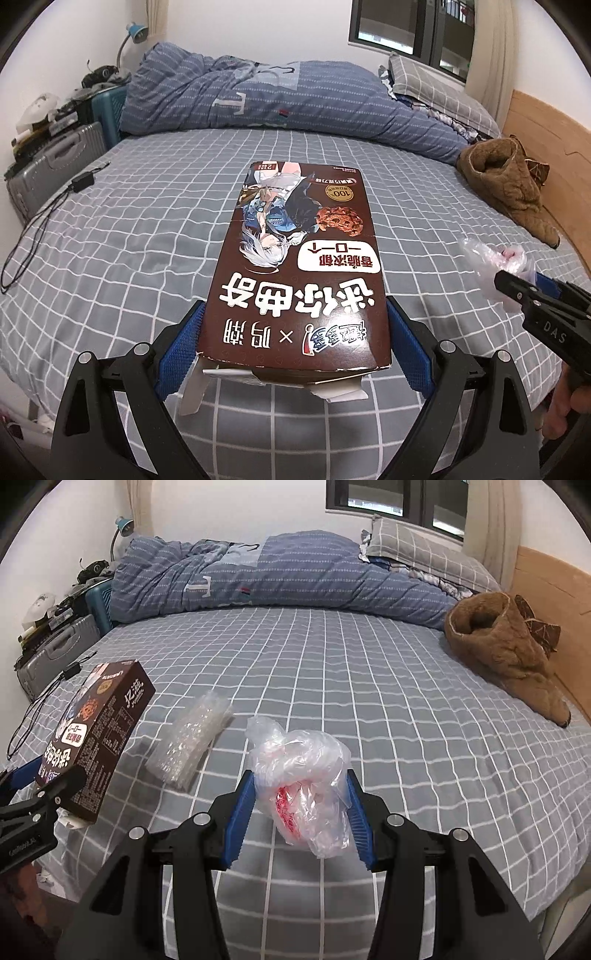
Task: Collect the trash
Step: 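Lift the snack box and pink-white bag and carry both over the black bin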
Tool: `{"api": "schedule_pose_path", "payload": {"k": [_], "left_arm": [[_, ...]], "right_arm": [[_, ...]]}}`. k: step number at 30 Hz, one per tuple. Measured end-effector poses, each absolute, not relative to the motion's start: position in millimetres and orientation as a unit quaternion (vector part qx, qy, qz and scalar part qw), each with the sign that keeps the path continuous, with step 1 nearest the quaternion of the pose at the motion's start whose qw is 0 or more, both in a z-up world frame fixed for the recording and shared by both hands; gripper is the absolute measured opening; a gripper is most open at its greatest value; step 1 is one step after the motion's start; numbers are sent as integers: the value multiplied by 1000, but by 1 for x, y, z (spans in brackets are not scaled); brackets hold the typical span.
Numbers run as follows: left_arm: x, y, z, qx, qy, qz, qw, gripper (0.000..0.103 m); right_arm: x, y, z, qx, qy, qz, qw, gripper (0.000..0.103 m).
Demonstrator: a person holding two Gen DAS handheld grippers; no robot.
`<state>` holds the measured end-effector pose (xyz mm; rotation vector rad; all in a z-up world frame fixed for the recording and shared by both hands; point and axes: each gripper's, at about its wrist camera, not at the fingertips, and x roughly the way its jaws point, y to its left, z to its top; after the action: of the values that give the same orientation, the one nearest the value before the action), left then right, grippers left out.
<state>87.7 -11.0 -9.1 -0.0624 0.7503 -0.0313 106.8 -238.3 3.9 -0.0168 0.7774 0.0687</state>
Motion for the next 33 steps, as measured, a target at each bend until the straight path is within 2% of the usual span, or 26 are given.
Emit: {"api": "schedule_pose_path", "payload": {"k": [4, 33], "left_arm": [[74, -12, -2, -34, 370, -18, 928, 90], [-17, -27, 6, -41, 385, -54, 921, 90]], "right_arm": [[92, -246, 11, 18, 390, 41, 920, 46], [-9, -238, 9, 4, 406, 37, 913, 46]]}}
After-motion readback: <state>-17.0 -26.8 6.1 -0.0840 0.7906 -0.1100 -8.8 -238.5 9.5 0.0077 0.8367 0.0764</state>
